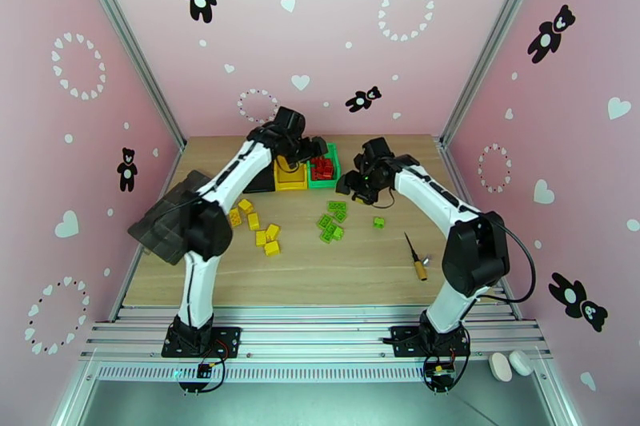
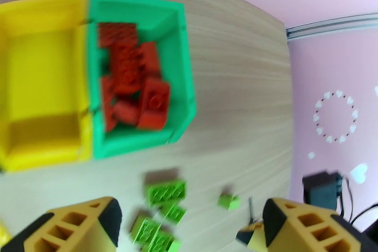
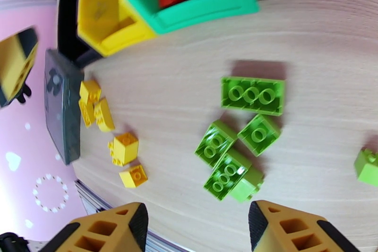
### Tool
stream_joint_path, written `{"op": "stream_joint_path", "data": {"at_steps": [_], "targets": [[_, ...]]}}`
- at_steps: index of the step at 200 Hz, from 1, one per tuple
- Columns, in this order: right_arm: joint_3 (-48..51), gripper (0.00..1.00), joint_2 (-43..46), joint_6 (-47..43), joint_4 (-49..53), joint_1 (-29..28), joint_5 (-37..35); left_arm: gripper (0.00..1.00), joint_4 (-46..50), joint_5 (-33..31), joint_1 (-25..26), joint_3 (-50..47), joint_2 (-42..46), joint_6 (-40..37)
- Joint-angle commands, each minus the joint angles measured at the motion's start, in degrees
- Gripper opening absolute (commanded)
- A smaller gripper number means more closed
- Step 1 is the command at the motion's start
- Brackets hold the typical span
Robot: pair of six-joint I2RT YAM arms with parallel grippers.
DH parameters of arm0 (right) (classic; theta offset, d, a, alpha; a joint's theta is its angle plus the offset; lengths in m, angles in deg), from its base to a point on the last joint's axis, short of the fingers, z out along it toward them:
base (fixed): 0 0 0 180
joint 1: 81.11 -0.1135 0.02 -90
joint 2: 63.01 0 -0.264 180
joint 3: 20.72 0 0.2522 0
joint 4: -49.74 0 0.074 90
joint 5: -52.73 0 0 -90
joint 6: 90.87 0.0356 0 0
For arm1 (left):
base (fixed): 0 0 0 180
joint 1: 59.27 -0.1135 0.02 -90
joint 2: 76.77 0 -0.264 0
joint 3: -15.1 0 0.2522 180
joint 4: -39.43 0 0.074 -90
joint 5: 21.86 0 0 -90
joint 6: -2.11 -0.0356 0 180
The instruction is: Sort the legos into containers by color
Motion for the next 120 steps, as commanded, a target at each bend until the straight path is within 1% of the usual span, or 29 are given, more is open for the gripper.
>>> {"op": "stream_joint_path", "data": {"at_steps": [1,37,66,91,120], "targets": [[1.21,0.61,2.86,-0.74,2.37,-2.59,-3.06,0.84,3.47,-7.96,-0.15,-9.75,5.47,-2.28],[3.46,0.61,3.95,-0.24,2.32,-7.78,-6.22,0.84,3.1,-12.33,0.15,-25.74,14.05,-3.55],[5.14,0.61,3.93,0.04,2.39,-11.95,-8.11,0.84,1.62,-13.86,0.22,-35.85,17.49,-4.42],[7.03,0.61,4.37,0.9,2.14,-14.54,-8.98,0.82,-0.27,-13.65,0.47,-41.36,17.5,-6.13],[9.95,0.61,6.0,2.42,0.9,-15.54,-9.08,0.8,-2.55,-11.96,1.22,-43.78,15.5,-8.99]]}}
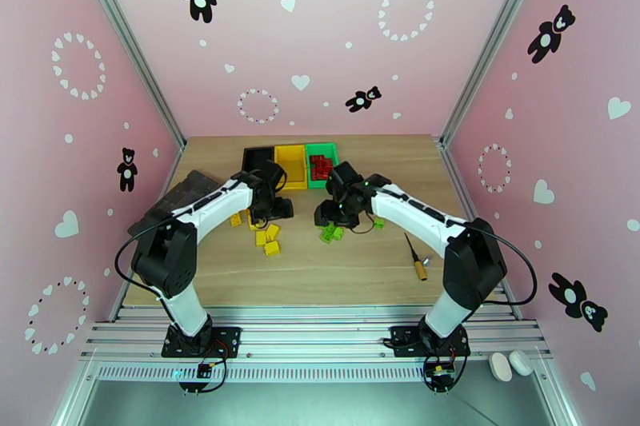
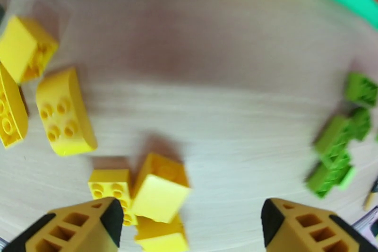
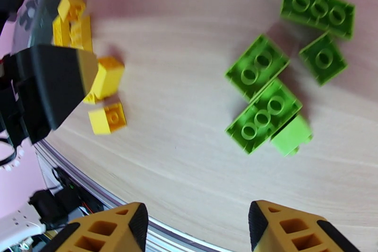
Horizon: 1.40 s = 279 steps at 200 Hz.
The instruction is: Sort the legos into containers by color
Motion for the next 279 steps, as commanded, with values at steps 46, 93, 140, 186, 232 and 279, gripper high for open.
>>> {"op": "stream_joint_path", "data": {"at_steps": [46,93,140,186,232,279], "targets": [[3.81,0.61,5.44,2.06,0.61,-0.28,-2.56,0.73,-2.29,-0.52,2.38,-0.24,-4.66,-6.85],[5.21,0.6,6.24,2.75,-0.24,-0.33,-2.58,0.69,-1.3,-3.08,2.89,-0.68,-5.88,-7.06],[6.1,0.6,5.66,3.38,-1.64,-0.3,-1.66,0.71,-2.19,-5.66,3.72,0.16,-1.11,-7.01],[5.65,0.6,5.18,3.46,-1.93,-0.32,-1.51,0.75,0.2,-7.68,3.77,3.37,-1.09,-8.42],[4.45,0.6,4.49,3.1,-1.21,-0.3,-1.76,0.74,-0.35,-4.03,3.71,2.69,-5.23,-9.23],[4.14,0.6,3.72,2.96,-1.53,-0.32,-1.35,0.72,-1.58,-1.41,3.74,1.11,-8.7,-9.5]]}}
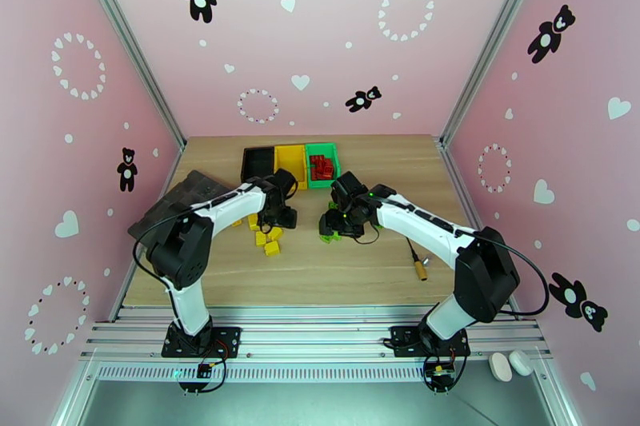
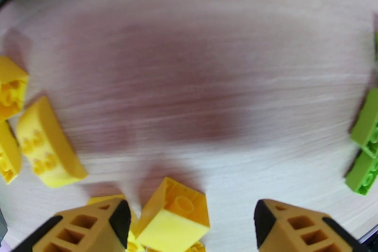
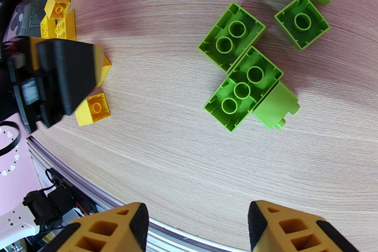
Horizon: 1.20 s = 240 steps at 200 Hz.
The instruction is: Sort the legos into containers by color
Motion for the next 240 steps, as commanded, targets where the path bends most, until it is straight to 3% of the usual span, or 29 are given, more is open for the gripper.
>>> {"op": "stream_joint_path", "data": {"at_steps": [1,63,95,146,211,240], "targets": [[-1.44,0.6,-0.62,0.15,0.21,-0.16,0.43,0.72,-0.38,2.43,0.16,-1.03,-2.06,-0.85],[-1.37,0.6,-1.21,0.06,-0.17,-0.12,0.65,0.54,0.64,0.14,0.22,-2.38,-1.58,0.52],[-1.49,0.6,-1.96,0.07,-0.78,-0.15,1.12,0.51,1.29,-0.41,0.14,-2.96,-0.71,1.22],[-3.19,0.6,-3.73,-0.39,-1.62,-0.17,2.77,0.34,2.3,0.54,0.19,-1.75,2.53,2.55],[-11.16,0.57,-10.75,-1.75,-3.93,-0.09,9.05,0.29,0.0,12.84,-0.98,4.19,4.09,6.19],[-17.44,0.54,-15.75,-2.32,-3.29,0.05,11.5,0.29,-1.79,17.99,-4.12,6.11,3.98,8.49]]}}
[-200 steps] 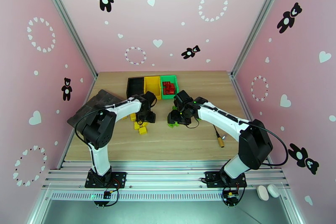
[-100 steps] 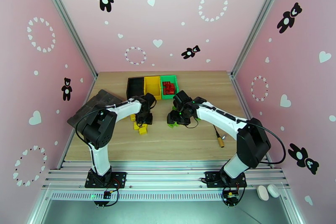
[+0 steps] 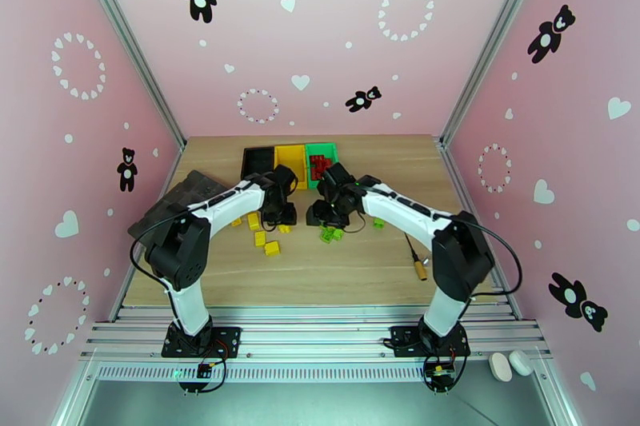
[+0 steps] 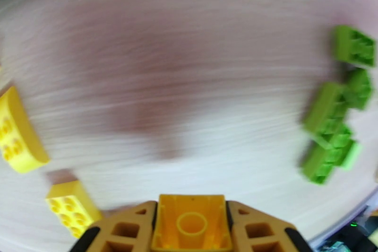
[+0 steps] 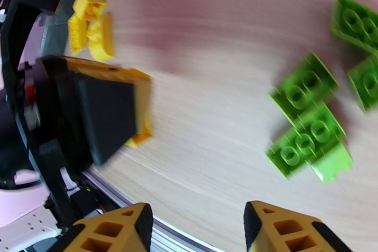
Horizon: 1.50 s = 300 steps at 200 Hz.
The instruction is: Sort the legos into containers by color
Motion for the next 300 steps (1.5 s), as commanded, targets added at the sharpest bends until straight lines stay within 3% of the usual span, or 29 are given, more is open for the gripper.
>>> {"op": "stream_joint_path", "data": {"at_steps": [1,54,118,153,202,225,300], "targets": [[-5.47,0.54,-3.86,-1.07,-0.22,0.07,3.44,0.29,-2.14,7.04,-2.98,2.2,1.83,2.93],[-13.54,0.53,-9.92,0.41,-2.92,2.51,9.88,0.29,-6.05,14.7,-13.26,3.42,3.54,6.87],[-20.88,0.53,-14.16,-0.71,0.35,6.14,12.35,0.3,-0.08,6.73,-21.05,18.29,-4.65,7.17],[-21.82,0.53,-14.35,-1.76,2.21,7.87,12.5,0.32,2.9,5.34,-22.45,29.93,-13.08,6.87],[-21.82,0.55,-12.99,-4.04,5.53,8.89,11.06,0.53,7.44,3.78,-22.47,41.69,-20.3,5.68],[-20.18,0.56,-11.41,-4.6,6.02,8.94,10.27,0.67,7.57,2.73,-22.47,41.06,-19.14,5.45],[-10.38,0.58,-3.97,-5.93,5.8,7.45,5.41,0.75,6.21,-3.82,-17.97,19.51,-2.52,4.15]]}}
